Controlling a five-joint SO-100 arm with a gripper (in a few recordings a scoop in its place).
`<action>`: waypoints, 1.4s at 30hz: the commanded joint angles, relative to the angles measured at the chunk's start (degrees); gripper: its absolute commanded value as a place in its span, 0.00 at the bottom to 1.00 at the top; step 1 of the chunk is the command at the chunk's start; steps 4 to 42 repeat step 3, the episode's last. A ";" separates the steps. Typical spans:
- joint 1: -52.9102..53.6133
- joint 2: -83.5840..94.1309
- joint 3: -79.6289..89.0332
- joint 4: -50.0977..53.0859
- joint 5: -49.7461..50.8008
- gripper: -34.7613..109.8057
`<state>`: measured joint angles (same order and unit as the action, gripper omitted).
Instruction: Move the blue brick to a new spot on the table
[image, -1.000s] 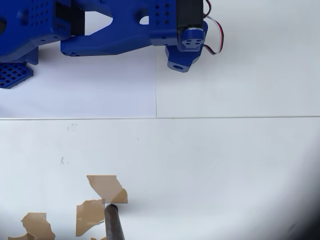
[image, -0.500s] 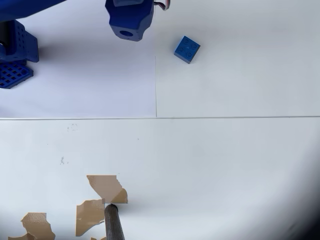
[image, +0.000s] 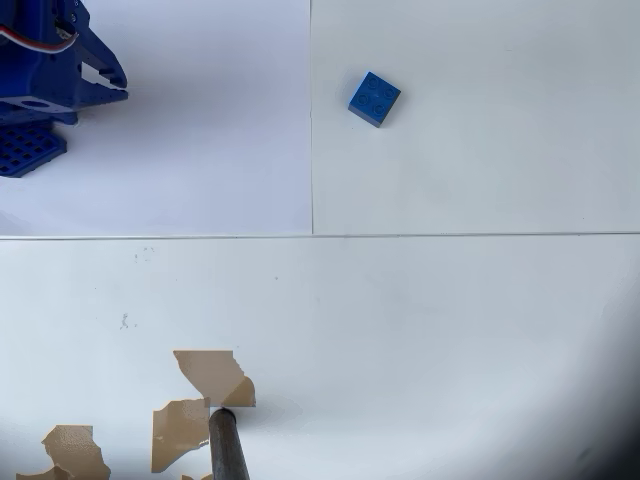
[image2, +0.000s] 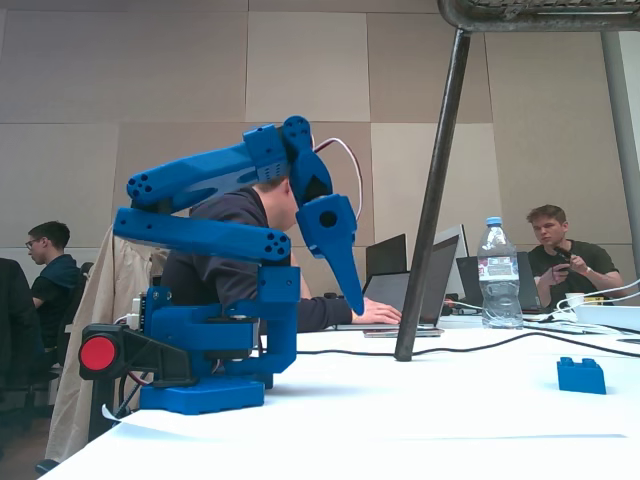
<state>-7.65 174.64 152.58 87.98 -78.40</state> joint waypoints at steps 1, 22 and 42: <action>3.08 3.96 5.45 -3.96 -3.34 0.24; 4.75 8.09 9.93 -5.54 -5.36 0.24; 4.75 8.09 9.93 -5.54 -5.36 0.24</action>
